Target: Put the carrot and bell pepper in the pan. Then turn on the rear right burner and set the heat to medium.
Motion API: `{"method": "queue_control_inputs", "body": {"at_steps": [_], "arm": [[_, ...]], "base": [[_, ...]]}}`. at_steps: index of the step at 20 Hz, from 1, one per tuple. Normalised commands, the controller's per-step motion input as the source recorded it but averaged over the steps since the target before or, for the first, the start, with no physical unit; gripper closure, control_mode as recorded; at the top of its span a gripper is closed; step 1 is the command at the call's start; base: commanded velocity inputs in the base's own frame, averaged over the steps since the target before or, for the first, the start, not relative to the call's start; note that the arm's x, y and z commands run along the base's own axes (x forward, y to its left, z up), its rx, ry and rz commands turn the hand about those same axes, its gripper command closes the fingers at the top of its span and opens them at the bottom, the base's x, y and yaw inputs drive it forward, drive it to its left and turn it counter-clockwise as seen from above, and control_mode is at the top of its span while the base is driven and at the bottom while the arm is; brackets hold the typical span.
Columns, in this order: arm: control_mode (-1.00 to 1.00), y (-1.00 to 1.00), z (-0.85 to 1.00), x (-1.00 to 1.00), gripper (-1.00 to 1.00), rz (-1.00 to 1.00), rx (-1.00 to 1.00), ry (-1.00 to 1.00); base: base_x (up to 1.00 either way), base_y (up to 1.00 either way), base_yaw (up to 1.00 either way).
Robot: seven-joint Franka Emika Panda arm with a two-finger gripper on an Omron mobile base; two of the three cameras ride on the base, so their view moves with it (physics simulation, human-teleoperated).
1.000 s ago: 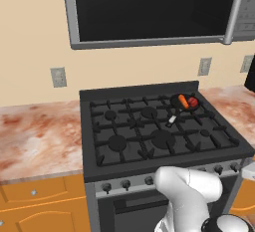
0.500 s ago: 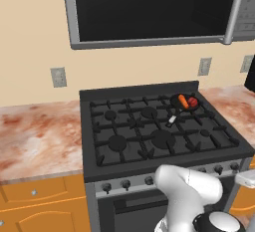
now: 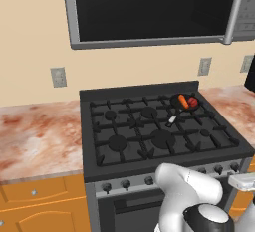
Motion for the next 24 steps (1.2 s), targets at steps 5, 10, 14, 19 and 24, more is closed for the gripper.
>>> {"method": "queue_control_inputs", "body": {"at_steps": [5, 10, 14, 19, 24], "arm": [[-1.00, 0.07, -0.22, 0.05, -1.00, 0.00, 0.00, -0.07], [-1.00, 0.00, -0.22, 0.01, -1.00, 0.00, -0.01, -0.11], [-1.00, 0.00, -0.21, 0.03, -1.00, 0.00, -0.05, -0.09], [-1.00, 0.00, -0.03, 0.00, -1.00, -0.05, -0.09, -0.06], [-1.00, -0.02, 0.00, 0.00, -1.00, -0.06, -0.05, -0.01]], "base": [[0.00, 0.00, 0.00], [0.00, 0.00, 0.00], [0.00, 0.00, 0.00], [0.00, 0.00, 0.00], [0.00, 0.00, 0.00]]}}
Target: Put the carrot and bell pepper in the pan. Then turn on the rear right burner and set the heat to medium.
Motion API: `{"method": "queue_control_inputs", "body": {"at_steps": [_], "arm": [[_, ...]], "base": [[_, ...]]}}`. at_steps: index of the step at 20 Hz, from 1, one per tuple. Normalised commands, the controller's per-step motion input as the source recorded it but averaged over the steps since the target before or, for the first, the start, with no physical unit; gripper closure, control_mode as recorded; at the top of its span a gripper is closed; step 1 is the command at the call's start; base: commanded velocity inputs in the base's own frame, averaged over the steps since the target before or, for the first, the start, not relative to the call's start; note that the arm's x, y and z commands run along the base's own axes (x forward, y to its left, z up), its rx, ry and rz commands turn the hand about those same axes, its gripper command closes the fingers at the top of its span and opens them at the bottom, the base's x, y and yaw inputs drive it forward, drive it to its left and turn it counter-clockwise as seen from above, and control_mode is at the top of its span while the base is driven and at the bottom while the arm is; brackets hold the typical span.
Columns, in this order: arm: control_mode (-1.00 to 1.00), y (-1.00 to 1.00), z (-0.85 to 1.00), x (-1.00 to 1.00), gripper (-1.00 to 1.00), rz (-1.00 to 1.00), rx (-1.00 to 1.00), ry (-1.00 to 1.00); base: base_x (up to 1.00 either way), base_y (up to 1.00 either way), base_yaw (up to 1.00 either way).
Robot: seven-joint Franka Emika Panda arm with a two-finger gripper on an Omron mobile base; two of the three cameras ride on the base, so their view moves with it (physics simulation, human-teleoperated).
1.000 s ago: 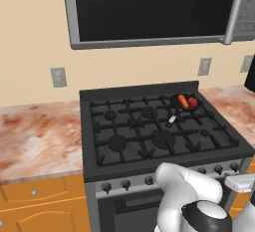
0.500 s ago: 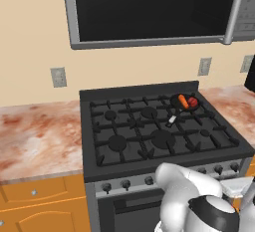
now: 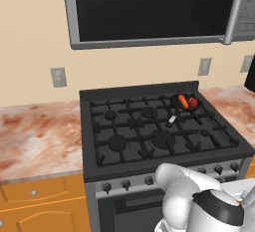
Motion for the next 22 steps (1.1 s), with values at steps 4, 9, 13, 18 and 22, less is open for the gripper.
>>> {"method": "queue_control_inputs", "body": {"at_steps": [4, 9, 13, 18, 22], "arm": [[-1.00, -0.03, -0.02, 0.15, -1.00, -0.02, -0.01, 0.00], [-1.00, -0.22, -0.02, 0.53, -1.00, 0.00, -0.02, 0.00], [-1.00, -0.09, -0.04, 0.21, -1.00, 0.00, 0.00, 0.00], [-1.00, -0.01, -0.28, 0.00, -1.00, 0.00, 0.00, 0.00], [-1.00, 0.00, -0.23, 0.00, -1.00, 0.00, 0.00, 0.00]], "base": [[0.00, 0.00, 0.00], [0.00, 0.00, 0.00], [0.00, 0.00, 0.00], [0.00, 0.00, 0.00], [0.00, 0.00, 0.00]]}}
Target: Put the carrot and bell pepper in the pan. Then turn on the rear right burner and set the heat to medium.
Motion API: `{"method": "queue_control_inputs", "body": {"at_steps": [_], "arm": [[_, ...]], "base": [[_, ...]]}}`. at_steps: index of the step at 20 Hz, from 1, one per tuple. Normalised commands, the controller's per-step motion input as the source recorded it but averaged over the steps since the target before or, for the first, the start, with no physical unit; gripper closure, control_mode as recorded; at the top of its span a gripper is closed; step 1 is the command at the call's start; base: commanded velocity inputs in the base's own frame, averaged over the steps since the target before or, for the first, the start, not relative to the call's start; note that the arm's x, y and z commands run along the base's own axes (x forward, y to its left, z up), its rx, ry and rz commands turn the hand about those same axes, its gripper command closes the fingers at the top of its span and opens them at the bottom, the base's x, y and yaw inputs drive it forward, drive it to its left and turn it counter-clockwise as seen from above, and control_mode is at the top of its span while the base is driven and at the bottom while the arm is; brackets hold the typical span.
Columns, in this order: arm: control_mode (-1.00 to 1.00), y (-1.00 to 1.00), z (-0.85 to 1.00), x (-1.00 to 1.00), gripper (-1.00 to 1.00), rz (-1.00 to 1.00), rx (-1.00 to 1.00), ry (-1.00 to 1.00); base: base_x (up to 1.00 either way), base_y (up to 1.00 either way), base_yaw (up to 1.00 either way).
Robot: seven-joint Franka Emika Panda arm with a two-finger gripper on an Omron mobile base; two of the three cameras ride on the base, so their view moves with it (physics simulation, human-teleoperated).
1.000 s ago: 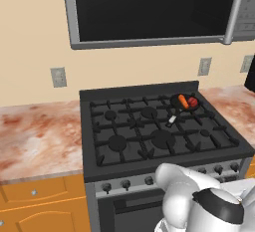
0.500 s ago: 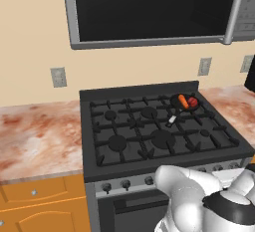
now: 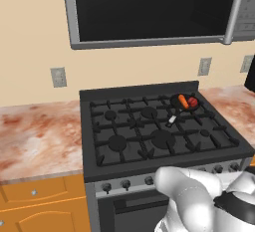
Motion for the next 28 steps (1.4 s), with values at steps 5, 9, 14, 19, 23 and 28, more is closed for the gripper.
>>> {"method": "queue_control_inputs", "body": {"at_steps": [5, 9, 14, 19, 23, 28], "arm": [[-1.00, -0.17, -0.04, 0.02, -1.00, 0.00, 0.00, 0.00], [-1.00, -0.31, 0.00, 0.01, -1.00, 0.00, 0.00, 0.00], [-1.00, -0.09, -0.01, 0.00, -1.00, 0.00, 0.00, 0.00], [-1.00, 0.00, -0.06, 0.00, -1.00, 0.00, 0.00, 0.00], [-1.00, 0.00, -0.22, 0.03, -1.00, 0.00, 0.00, 0.00], [-1.00, 0.00, -0.27, 0.10, -1.00, 0.00, 0.00, 0.00]], "base": [[0.00, 0.00, 0.00], [0.00, 0.00, 0.00], [0.00, 0.00, 0.00], [0.00, 0.00, 0.00], [0.00, 0.00, 0.00], [0.00, 0.00, 0.00]]}}
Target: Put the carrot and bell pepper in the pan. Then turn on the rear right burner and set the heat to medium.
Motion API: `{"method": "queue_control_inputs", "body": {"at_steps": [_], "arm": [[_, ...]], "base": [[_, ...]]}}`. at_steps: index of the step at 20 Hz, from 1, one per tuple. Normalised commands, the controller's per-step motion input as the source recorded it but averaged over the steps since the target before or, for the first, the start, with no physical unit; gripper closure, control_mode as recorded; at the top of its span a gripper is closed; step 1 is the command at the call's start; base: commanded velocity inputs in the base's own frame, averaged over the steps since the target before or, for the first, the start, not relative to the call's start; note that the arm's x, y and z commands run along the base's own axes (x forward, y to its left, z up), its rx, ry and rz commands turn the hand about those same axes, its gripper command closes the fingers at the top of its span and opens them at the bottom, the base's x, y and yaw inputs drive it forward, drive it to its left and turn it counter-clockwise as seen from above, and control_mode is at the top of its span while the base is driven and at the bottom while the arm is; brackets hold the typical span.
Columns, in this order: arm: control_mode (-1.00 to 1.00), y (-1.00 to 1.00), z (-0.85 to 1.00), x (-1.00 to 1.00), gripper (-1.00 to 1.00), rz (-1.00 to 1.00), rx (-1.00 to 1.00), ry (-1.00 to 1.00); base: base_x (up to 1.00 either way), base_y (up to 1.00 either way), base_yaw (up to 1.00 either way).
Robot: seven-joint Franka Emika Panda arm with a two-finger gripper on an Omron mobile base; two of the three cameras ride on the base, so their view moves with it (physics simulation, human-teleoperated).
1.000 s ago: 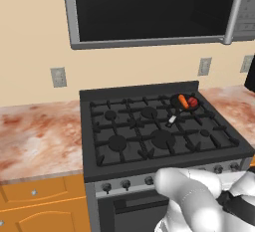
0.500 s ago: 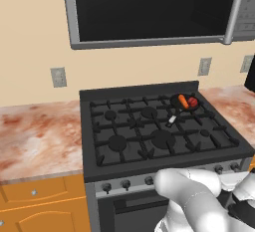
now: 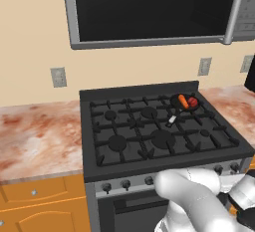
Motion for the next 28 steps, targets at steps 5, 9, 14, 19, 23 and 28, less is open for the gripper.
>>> {"method": "queue_control_inputs", "body": {"at_steps": [5, 9, 14, 19, 23, 28], "arm": [[-1.00, -0.05, -0.10, 0.21, -1.00, 0.00, 0.00, 0.00], [-1.00, -0.16, -0.08, 0.14, -1.00, 0.00, 0.00, 0.00], [-1.00, -0.03, -0.17, 0.00, -1.00, 0.00, 0.00, 0.00], [-1.00, 0.00, -0.27, 0.01, -1.00, 0.00, 0.00, 0.00], [-1.00, 0.00, -0.14, 0.13, -1.00, 0.00, 0.00, 0.00], [-1.00, -0.01, 0.00, 0.20, -1.00, 0.00, 0.00, 0.00]], "base": [[0.00, 0.00, 0.00], [0.00, 0.00, 0.00], [0.00, 0.00, 0.00], [0.00, 0.00, 0.00], [0.00, 0.00, 0.00], [0.00, 0.00, 0.00]]}}
